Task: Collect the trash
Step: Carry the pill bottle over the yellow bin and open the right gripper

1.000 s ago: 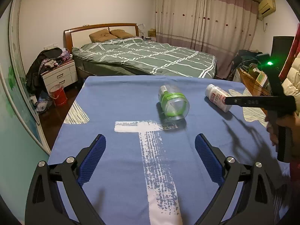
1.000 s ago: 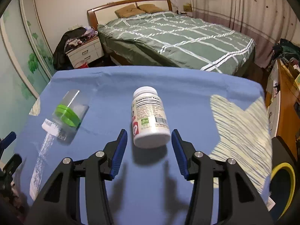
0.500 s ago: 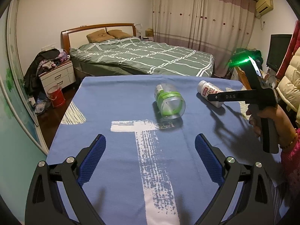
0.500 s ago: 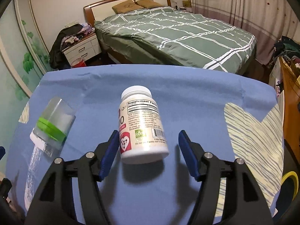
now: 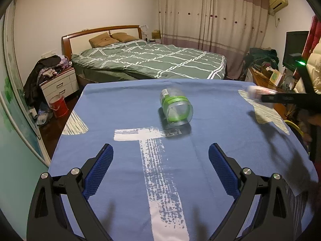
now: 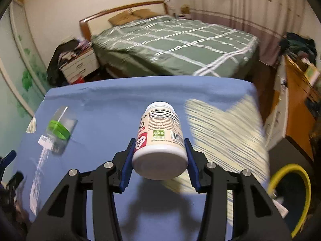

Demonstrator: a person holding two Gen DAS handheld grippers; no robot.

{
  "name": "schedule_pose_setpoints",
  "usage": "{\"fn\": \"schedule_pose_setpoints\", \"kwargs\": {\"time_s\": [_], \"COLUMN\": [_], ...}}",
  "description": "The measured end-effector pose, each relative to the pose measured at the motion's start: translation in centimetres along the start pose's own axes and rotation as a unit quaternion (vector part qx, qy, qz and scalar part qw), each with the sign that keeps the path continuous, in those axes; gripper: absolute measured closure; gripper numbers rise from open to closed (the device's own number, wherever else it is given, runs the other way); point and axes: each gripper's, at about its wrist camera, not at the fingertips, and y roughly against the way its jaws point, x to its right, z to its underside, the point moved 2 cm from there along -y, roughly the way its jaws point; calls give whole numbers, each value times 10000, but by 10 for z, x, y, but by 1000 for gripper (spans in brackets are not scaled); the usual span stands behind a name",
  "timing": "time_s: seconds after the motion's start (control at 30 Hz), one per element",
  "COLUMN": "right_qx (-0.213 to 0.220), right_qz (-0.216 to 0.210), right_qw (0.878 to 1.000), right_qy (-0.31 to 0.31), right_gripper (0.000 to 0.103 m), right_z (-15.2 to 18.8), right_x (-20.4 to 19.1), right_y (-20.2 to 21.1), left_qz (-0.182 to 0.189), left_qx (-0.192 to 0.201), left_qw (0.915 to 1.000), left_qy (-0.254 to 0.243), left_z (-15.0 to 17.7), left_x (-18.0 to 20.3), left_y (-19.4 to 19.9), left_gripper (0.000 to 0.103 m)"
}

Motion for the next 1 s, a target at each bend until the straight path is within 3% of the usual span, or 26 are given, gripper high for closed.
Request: {"fn": "schedule_pose_setpoints", "kwargs": {"time_s": [0.2, 0.27, 0.47, 0.57, 0.8, 1.0], "right_qx": [370, 429, 316, 235, 183, 428], "right_qz": [477, 810, 1563, 1721, 1770, 1829], "right_qw": [9945, 9891, 9692, 9614, 9513, 9540], "right_qy": [-854, -1156, -1879, -2136, -2517, -2337], "right_gripper": [58, 58, 58, 58, 56, 55], "right_z": [46, 62, 96, 109, 125, 127], "right_x": [76, 104, 167, 190, 220, 204], "right_y": [57, 71, 82, 81, 80, 81], "left_qz": [19, 22, 24, 20, 9, 52], "left_qx": [4, 0, -6, -30, -120, -213], "left_qw": [9999, 9999, 9998, 9997, 9996, 9996], "left_qy": [-98, -144, -218, -225, -264, -176], "left_z": [0, 1, 2, 2, 5, -1], "left_x": [5, 8, 12, 13, 17, 21], "left_y": [0, 0, 0, -1, -6, -5], "left_gripper": [9, 9, 9, 9, 9, 9]}}
